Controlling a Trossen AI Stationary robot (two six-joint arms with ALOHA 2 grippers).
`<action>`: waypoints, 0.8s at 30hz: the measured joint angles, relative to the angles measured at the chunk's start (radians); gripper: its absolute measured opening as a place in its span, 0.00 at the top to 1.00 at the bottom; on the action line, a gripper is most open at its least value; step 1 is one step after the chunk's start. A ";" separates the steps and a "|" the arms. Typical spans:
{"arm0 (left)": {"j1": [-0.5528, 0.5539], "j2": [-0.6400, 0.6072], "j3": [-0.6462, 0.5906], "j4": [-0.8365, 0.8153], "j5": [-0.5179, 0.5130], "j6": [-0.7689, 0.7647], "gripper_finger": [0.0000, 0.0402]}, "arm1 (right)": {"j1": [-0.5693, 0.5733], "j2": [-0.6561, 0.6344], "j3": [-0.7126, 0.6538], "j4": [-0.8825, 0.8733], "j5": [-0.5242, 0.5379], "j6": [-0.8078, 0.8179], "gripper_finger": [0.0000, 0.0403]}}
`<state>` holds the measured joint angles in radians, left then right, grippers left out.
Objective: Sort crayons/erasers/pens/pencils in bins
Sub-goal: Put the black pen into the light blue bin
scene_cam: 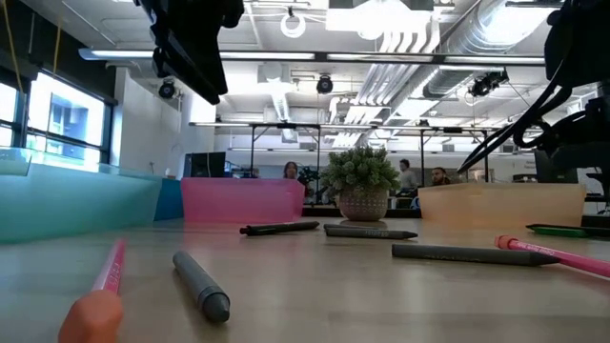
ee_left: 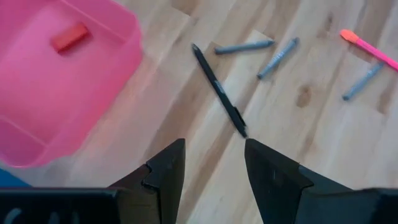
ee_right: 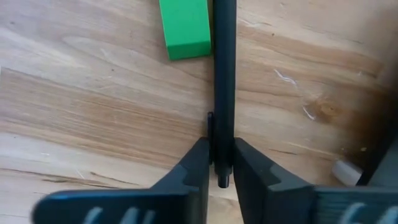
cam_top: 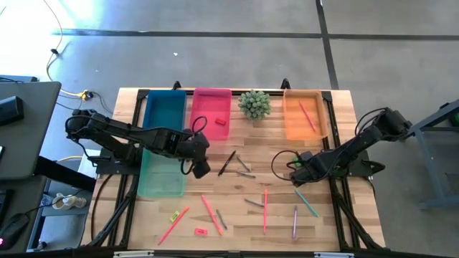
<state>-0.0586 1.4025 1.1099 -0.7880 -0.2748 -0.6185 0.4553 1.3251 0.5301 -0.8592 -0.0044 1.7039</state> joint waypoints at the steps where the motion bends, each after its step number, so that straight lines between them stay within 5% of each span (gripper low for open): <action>1: 0.000 0.000 0.000 0.000 0.018 0.004 0.62 | 0.000 0.000 0.000 -0.001 -0.004 -0.001 0.95; 13: 0.000 0.000 0.000 0.000 0.125 0.039 0.62 | 0.003 -0.055 0.029 -0.037 -0.056 -0.003 0.95; 24: 0.002 0.000 0.000 0.004 0.159 0.039 0.62 | 0.047 -0.108 0.111 -0.045 0.026 -0.010 0.94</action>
<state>-0.0569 1.4027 1.1099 -0.7842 -0.1158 -0.5796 0.5019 1.2171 0.6410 -0.9040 0.0215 1.6943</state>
